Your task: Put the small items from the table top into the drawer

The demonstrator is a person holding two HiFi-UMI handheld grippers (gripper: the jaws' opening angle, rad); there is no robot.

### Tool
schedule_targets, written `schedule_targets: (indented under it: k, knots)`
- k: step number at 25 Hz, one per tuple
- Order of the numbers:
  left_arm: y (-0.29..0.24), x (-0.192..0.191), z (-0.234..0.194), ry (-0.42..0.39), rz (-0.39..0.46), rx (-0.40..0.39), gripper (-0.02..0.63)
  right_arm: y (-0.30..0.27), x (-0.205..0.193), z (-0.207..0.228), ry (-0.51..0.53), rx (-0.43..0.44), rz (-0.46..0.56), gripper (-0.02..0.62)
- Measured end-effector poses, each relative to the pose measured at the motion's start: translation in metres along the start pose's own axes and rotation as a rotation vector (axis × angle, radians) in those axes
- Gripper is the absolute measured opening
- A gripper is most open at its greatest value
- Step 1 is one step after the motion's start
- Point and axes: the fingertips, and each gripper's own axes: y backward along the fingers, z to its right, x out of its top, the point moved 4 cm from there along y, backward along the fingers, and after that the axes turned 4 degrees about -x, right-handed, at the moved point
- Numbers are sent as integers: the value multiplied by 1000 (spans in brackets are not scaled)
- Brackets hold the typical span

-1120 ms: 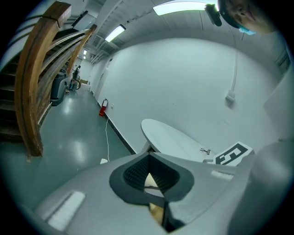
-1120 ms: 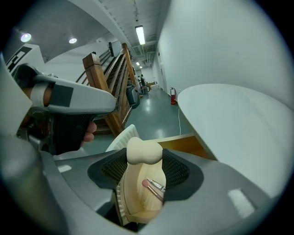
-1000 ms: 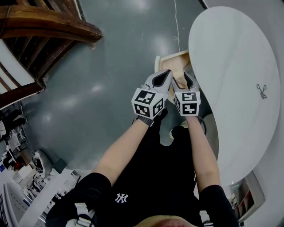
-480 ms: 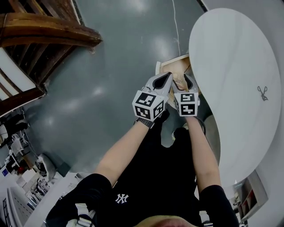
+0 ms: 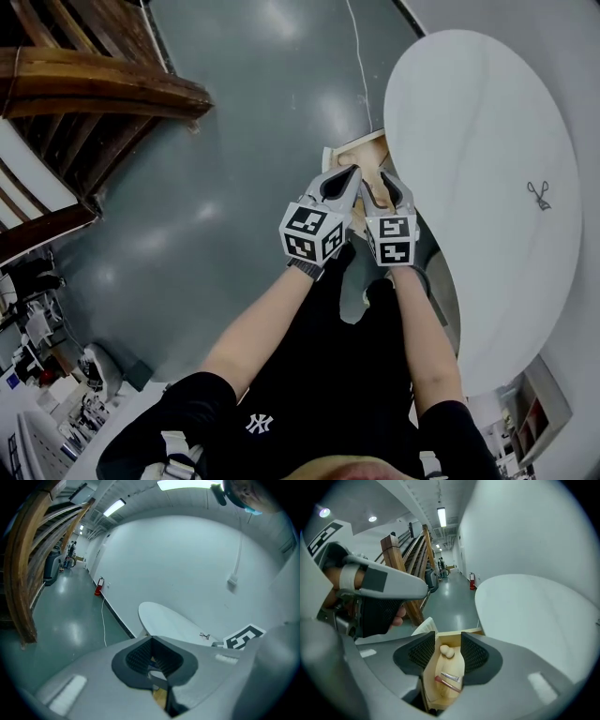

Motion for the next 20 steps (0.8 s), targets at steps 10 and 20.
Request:
schedule_targets:
  k: [10,20]
  knots:
    - [0,34,63,-42,-21,-103,1,83,47,40,-81,-119,112,101]
    - [-19,54,134,-95,8,-145,1,151,68,83,-95,-146,223,34]
